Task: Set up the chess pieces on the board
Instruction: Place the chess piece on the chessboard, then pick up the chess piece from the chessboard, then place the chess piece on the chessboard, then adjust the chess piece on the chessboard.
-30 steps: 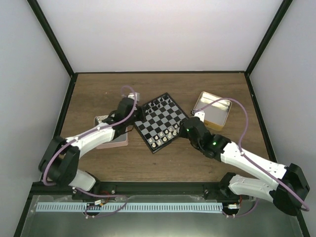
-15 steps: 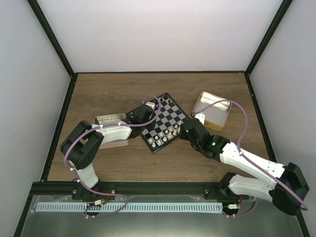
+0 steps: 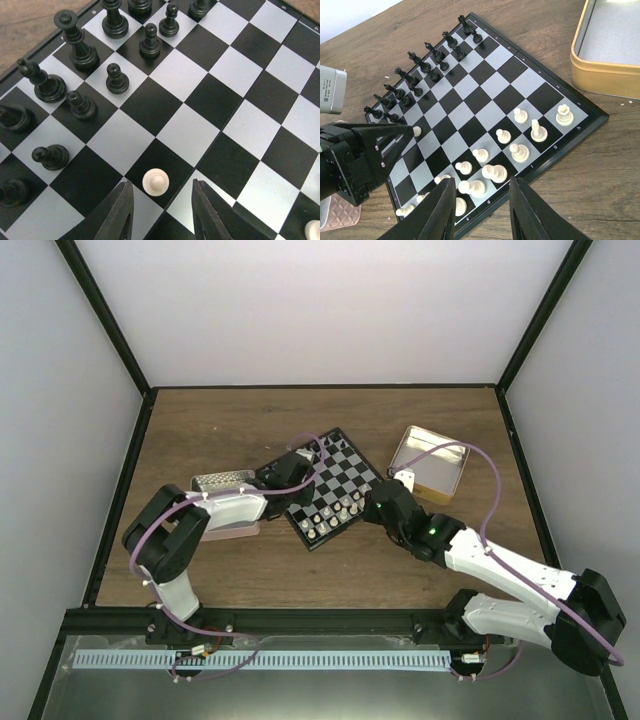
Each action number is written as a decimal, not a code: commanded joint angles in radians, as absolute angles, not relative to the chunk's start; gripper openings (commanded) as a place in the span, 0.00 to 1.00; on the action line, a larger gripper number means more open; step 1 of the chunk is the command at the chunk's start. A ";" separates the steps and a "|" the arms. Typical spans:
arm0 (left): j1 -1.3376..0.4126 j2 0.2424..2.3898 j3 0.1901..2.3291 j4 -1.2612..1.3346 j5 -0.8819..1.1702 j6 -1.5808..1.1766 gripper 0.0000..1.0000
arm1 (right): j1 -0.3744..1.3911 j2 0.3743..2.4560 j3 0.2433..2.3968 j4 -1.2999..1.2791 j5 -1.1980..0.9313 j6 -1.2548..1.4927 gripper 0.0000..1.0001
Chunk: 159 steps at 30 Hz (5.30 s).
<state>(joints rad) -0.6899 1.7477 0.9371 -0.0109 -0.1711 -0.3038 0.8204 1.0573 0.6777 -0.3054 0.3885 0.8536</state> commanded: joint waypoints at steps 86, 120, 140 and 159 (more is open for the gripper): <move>-0.836 2.371 1.957 -0.588 0.054 -0.357 0.09 | 0.813 0.732 0.619 -0.482 0.624 1.009 0.30; -0.793 2.282 1.949 -0.582 0.220 -0.345 0.35 | 0.813 0.746 0.632 -0.477 0.603 1.004 0.32; -0.798 2.348 1.950 -0.609 0.238 -0.341 0.27 | 0.813 0.755 0.626 -0.467 0.599 0.999 0.32; -0.802 2.361 1.951 -0.594 0.240 -0.342 0.30 | 0.813 0.759 0.624 -0.469 0.597 0.999 0.32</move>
